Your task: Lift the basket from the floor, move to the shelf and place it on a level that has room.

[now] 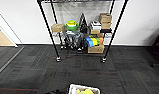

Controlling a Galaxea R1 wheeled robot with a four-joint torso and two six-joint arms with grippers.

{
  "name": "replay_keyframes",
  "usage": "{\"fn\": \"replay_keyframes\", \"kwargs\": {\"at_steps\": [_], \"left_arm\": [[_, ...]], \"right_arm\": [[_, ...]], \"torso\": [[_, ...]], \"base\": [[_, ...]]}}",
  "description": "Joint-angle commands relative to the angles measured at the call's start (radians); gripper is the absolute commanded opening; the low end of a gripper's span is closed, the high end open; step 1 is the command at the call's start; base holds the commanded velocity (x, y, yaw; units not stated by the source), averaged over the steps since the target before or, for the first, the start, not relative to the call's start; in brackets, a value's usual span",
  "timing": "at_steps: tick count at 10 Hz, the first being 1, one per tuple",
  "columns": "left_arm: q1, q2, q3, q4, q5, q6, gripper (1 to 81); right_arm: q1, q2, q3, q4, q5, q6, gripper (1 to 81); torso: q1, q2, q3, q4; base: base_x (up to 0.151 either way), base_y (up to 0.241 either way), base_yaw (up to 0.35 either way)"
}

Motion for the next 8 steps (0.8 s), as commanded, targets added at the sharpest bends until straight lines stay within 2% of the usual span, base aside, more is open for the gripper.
{"fn": "replay_keyframes", "kwargs": {"at_steps": [1, 7, 8], "left_arm": [[-0.140, -0.005, 0.008, -0.036, 0.062, 0.000, 81.1], [-0.148, -0.027, 0.072, -0.039, 0.070, 0.000, 81.1], [-0.148, -0.039, 0.104, -0.039, 0.070, 0.000, 81.1]], "right_arm": [[0.113, -0.059, 0.102, 0.041, -0.016, 0.002, 81.1], [0.112, -0.059, 0.110, 0.041, -0.007, 0.002, 81.1], [0.112, -0.059, 0.113, 0.041, -0.007, 0.002, 1.0]], "torso": [[0.000, 0.000, 0.000, 0.000], [0.000, 0.000, 0.000, 0.000], [0.000, 0.000, 0.000, 0.000]], "base": [[0.000, 0.000, 0.000], [0.000, 0.000, 0.000], [0.000, 0.000, 0.000]]}}
